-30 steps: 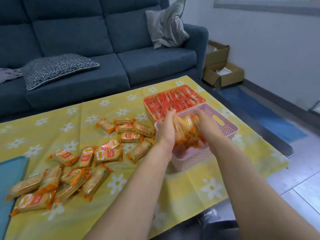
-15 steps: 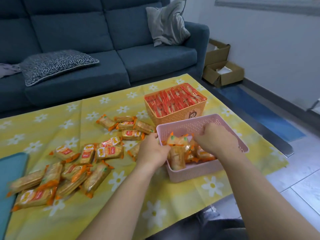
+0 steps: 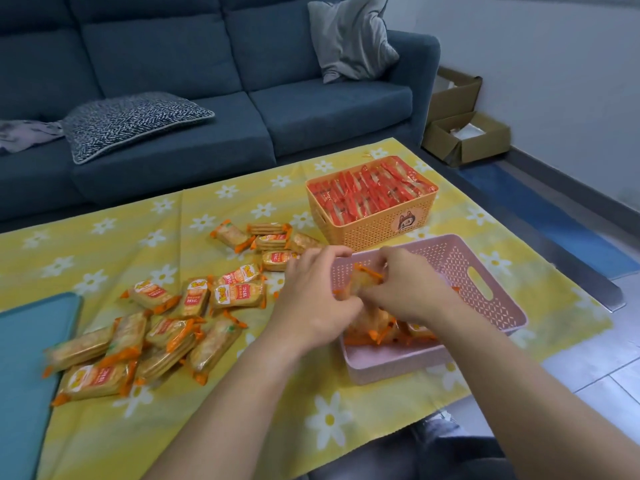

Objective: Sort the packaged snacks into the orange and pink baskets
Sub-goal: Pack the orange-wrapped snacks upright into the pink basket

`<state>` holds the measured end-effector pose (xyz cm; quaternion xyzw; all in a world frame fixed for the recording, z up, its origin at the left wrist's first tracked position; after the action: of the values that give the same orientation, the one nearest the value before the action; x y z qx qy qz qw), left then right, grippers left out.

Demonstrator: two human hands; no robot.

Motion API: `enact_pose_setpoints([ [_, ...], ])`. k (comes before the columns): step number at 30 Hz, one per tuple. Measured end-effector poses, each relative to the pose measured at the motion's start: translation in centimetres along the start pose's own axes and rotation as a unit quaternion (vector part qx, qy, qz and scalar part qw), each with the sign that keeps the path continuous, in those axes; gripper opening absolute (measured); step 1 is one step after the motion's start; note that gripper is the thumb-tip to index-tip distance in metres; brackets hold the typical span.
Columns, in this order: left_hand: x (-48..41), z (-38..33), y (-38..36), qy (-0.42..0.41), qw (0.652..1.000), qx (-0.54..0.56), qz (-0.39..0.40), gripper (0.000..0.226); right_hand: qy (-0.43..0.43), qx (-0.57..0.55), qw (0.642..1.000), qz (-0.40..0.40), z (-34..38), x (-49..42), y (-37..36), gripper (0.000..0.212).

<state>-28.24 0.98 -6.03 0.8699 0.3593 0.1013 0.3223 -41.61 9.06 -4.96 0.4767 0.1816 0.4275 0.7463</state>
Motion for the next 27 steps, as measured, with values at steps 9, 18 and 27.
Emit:
enact_pose_setpoints([
  [9,-1.7,1.0,1.0,0.044,0.979,0.143,-0.138,0.043,0.000,-0.048,0.998,-0.050,-1.5,-2.0,-0.7,0.018],
  [18,-1.7,0.7,1.1,0.056,0.969,0.183,-0.159,0.043,0.079,0.352,0.928,0.098,-1.1,-0.9,-3.3,0.056],
  [27,-2.4,1.7,-0.2,0.013,0.998,-0.012,-0.059,0.045,-0.003,0.026,0.998,0.061,-2.5,-2.0,0.1,0.042],
])
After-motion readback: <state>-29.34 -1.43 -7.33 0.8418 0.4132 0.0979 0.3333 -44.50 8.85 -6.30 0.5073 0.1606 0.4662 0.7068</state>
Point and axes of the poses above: each hand's wrist, its own x-axis away from the middle knuckle, its own y-axis out of the back of the hand, z = x × y, the point moved 2 cm from there along -x, towards the middle knuckle, and after that the axes turned 9 degrees about x, right-handed, at the moved point
